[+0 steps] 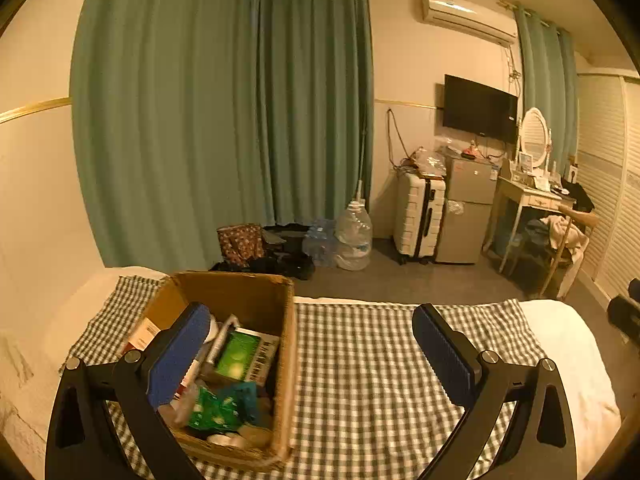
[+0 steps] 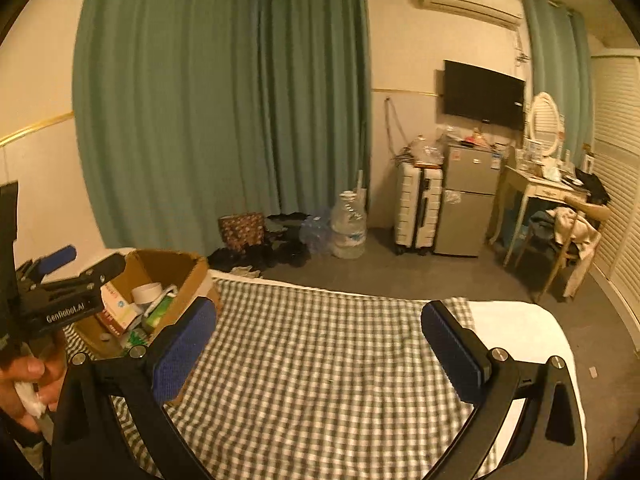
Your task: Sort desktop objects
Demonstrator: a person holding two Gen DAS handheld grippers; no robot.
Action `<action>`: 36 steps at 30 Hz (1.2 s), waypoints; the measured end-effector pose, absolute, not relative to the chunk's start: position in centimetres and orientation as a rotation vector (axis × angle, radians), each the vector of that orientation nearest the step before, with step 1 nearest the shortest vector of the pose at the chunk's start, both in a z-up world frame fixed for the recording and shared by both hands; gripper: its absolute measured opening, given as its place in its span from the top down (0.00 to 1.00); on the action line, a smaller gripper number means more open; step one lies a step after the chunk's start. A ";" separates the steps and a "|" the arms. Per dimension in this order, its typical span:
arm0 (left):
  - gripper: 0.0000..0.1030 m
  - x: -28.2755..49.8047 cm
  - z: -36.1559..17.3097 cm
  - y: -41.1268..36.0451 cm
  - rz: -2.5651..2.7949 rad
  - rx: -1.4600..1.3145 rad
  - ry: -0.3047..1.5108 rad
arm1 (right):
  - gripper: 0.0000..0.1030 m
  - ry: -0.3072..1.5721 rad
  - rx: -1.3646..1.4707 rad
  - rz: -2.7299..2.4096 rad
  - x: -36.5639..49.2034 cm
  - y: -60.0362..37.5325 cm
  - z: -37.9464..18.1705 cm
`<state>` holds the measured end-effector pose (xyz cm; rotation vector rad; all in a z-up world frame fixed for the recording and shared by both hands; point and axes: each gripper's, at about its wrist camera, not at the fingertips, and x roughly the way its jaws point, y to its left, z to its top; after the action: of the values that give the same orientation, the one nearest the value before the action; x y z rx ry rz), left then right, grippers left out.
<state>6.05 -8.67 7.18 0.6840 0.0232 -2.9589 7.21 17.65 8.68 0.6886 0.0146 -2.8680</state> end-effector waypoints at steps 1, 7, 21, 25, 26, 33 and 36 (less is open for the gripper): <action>0.00 6.1 7.1 -8.3 -2.962 0.687 0.015 | 0.00 -0.002 0.688 -2.881 7.4 18.3 8.9; 0.00 7.3 7.3 -5.9 -2.981 0.679 0.005 | 0.00 -0.032 0.677 -2.924 9.1 20.7 9.3; 0.00 7.6 5.1 -0.5 -3.048 0.730 -0.124 | 0.00 -0.014 0.687 -2.962 10.3 23.1 7.3; 0.00 7.5 4.7 -0.2 -3.052 0.742 -0.131 | 0.00 -0.037 0.710 -2.965 10.0 23.6 6.6; 0.00 7.5 4.6 -0.1 -3.051 0.746 -0.131 | 0.00 -0.039 0.716 -2.964 9.9 23.7 6.5; 0.00 7.5 4.3 -0.4 -3.047 0.775 -0.106 | 0.00 -0.037 0.725 -2.950 9.5 23.3 6.3; 0.00 7.5 4.3 -0.4 -3.045 0.773 -0.109 | 0.00 -0.032 0.729 -2.943 9.6 22.8 6.1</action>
<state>7.50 -0.42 4.30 0.7734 -0.1091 -3.0451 9.62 22.79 6.15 0.7289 -0.0319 -2.9435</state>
